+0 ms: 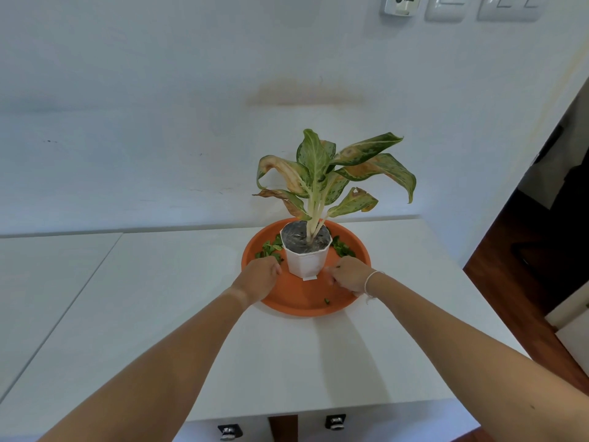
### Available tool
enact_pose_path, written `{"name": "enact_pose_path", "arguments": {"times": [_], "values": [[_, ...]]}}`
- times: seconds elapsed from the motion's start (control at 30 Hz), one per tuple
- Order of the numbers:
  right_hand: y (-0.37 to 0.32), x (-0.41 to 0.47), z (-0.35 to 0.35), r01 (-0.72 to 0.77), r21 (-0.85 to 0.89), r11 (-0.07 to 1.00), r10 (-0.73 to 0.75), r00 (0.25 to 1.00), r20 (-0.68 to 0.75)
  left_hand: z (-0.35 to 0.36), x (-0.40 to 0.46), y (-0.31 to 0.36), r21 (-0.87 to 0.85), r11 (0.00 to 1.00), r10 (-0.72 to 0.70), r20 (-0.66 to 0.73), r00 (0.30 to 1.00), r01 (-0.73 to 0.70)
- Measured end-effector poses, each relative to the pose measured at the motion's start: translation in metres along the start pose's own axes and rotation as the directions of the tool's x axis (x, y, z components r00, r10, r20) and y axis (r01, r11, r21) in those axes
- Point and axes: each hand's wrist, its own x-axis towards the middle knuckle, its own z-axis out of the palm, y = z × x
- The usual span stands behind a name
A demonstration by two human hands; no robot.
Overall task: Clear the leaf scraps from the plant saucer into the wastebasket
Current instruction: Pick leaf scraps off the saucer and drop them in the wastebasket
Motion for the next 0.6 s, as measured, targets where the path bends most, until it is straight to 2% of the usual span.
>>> {"name": "enact_pose_path", "arguments": {"times": [0.07,0.2,0.37,0.47,0.6], "values": [[-0.004,-0.002,0.002,0.041,-0.193,0.98,-0.052,0.997,-0.052,0.002,-0.002,0.002,0.014,1.0,0.004,0.009,1.0,-0.004],[-0.001,-0.003,0.007,0.033,-0.359,0.933,-0.056,0.997,-0.054,0.005,-0.003,0.005,0.088,0.996,0.023,0.009,1.0,-0.024],[0.005,0.001,0.014,-0.037,-0.423,0.905,-0.004,0.995,-0.095,0.007,-0.002,0.004,0.15,0.988,0.041,0.008,0.999,-0.042],[0.004,-0.003,0.02,-0.041,-0.49,0.871,-0.031,0.99,-0.137,0.009,-0.001,0.002,0.171,0.984,0.046,0.006,0.999,-0.047],[0.004,-0.006,0.026,-0.036,-0.495,0.868,-0.07,0.979,-0.193,0.011,0.001,0.0,0.197,0.979,0.059,0.006,0.998,-0.059]]}}
